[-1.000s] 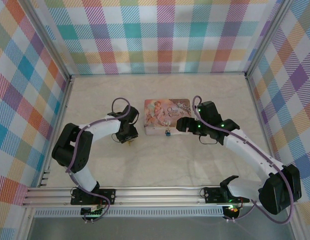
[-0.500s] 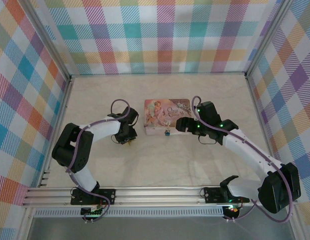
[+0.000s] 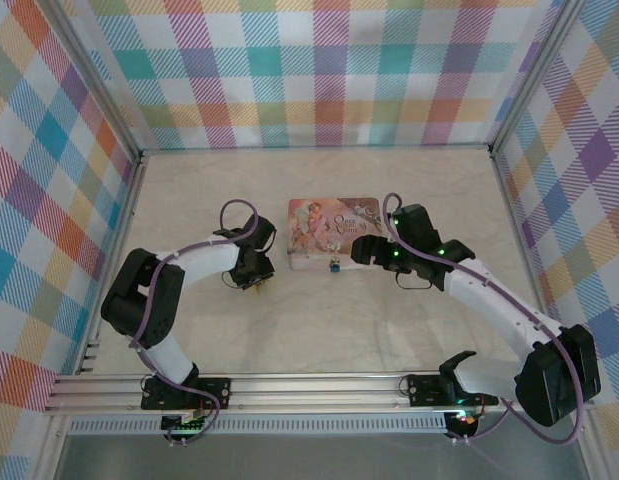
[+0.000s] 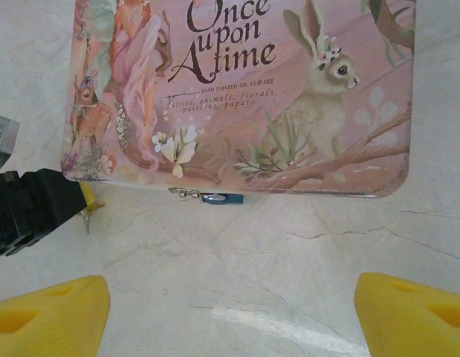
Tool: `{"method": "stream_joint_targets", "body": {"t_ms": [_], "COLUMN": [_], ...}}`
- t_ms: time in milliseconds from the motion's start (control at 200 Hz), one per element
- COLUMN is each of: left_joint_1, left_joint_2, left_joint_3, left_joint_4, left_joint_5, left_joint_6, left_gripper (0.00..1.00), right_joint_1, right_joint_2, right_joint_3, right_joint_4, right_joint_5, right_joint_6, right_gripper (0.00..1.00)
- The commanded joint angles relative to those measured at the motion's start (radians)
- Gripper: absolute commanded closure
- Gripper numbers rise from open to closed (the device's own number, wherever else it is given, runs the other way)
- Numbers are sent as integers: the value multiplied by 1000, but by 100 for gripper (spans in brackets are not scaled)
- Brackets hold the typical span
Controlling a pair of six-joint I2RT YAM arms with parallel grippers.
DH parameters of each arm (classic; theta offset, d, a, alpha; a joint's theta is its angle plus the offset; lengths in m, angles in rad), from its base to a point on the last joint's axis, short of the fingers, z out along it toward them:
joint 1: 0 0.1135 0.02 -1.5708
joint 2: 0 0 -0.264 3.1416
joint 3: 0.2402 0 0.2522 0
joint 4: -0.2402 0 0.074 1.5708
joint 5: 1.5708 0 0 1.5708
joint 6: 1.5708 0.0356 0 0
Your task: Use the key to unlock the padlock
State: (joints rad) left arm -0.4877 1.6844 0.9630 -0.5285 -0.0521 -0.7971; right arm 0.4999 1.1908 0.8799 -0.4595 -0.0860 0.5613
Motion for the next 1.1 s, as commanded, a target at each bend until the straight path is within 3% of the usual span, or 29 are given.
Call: {"method": "stream_joint_targets", "body": {"t_ms": [0,315,735,1100], "left_joint_1": [-12,-31,-31,-31], "left_joint_2": [-36,-32,14,-44], "left_joint_3": [-31,-43,-17,17], "left_joint_4": [-39,-48,-64,-99], "left_joint_5": [21,12,-32,-42], "left_joint_6": [-14,-4,28,55], "left_gripper": [61,62,85,100], "right_joint_1": [9,9,9,9], "right_joint_2": [6,7,-16,-28], "right_joint_3": [-16,-31,-49,-64], "right_joint_4": [24,28,28,38], "right_joint_5": [6,6,9,0], "right_joint_6": [6,14,16,27], "right_gripper": [14,14,14,14]}}
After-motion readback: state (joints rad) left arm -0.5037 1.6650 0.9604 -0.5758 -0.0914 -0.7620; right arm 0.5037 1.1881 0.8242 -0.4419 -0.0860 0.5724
